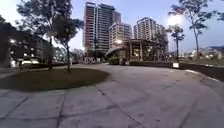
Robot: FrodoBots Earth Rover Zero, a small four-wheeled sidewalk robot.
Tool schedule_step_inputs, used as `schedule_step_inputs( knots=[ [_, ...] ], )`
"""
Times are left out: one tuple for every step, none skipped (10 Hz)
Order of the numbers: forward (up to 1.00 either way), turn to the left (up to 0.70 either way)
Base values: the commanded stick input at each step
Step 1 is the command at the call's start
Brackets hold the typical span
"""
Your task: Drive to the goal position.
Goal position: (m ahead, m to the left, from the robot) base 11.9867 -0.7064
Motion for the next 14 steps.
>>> schedule_step_inputs(
  knots=[
    [0.70,0.00],
    [0.70,-0.10],
    [0.70,-0.21],
    [0.70,-0.31],
    [0.70,-0.32],
    [0.70,-0.26],
    [0.70,-0.21],
    [0.70,-0.15],
    [0.70,-0.10],
    [0.70,-0.04],
    [0.70,0.00],
    [0.70,0.00],
    [0.70,0.00],
    [0.70,0.00]
  ],
)
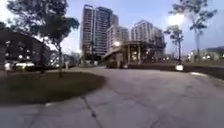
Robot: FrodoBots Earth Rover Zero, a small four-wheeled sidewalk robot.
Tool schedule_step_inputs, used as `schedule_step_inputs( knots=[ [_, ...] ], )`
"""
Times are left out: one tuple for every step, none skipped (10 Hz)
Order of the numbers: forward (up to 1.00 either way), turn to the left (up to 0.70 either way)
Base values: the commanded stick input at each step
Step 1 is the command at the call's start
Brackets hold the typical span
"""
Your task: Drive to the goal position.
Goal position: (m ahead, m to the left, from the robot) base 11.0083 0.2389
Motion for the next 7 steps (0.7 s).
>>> schedule_step_inputs(
  knots=[
    [0.70,0.00],
    [0.70,0.00],
    [0.70,0.00],
    [0.70,0.00],
    [0.70,0.00],
    [0.70,0.00],
    [0.70,0.00]
  ],
)
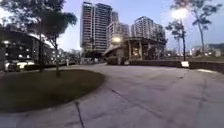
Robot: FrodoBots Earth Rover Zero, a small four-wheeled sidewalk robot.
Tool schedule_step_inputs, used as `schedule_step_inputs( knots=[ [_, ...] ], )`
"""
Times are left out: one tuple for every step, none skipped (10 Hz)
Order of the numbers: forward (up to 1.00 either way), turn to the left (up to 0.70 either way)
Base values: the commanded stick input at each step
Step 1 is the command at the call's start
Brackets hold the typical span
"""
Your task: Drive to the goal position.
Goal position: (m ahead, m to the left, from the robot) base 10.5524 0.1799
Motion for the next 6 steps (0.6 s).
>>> schedule_step_inputs(
  knots=[
    [0.70,0.00],
    [0.70,0.00],
    [0.70,0.00],
    [0.70,0.00],
    [0.70,-0.02],
    [0.70,-0.10]
  ],
)
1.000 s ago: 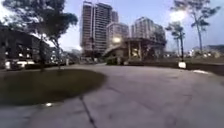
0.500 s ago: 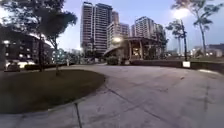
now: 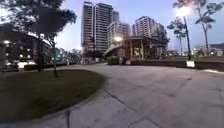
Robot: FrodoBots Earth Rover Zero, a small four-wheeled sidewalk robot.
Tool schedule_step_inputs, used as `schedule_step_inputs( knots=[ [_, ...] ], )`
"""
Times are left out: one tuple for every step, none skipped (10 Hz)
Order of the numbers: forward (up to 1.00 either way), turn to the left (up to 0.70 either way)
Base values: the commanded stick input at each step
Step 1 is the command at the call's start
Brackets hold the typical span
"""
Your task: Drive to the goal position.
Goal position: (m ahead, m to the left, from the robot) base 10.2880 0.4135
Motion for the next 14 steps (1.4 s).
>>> schedule_step_inputs(
  knots=[
    [0.70,-0.17],
    [0.70,-0.24],
    [0.70,-0.31],
    [0.70,-0.35],
    [0.70,-0.35],
    [0.70,-0.35],
    [0.70,-0.35],
    [0.70,-0.35],
    [0.70,-0.35],
    [0.70,-0.35],
    [0.70,-0.35],
    [0.70,-0.22],
    [0.70,0.00],
    [0.70,0.00]
  ],
)
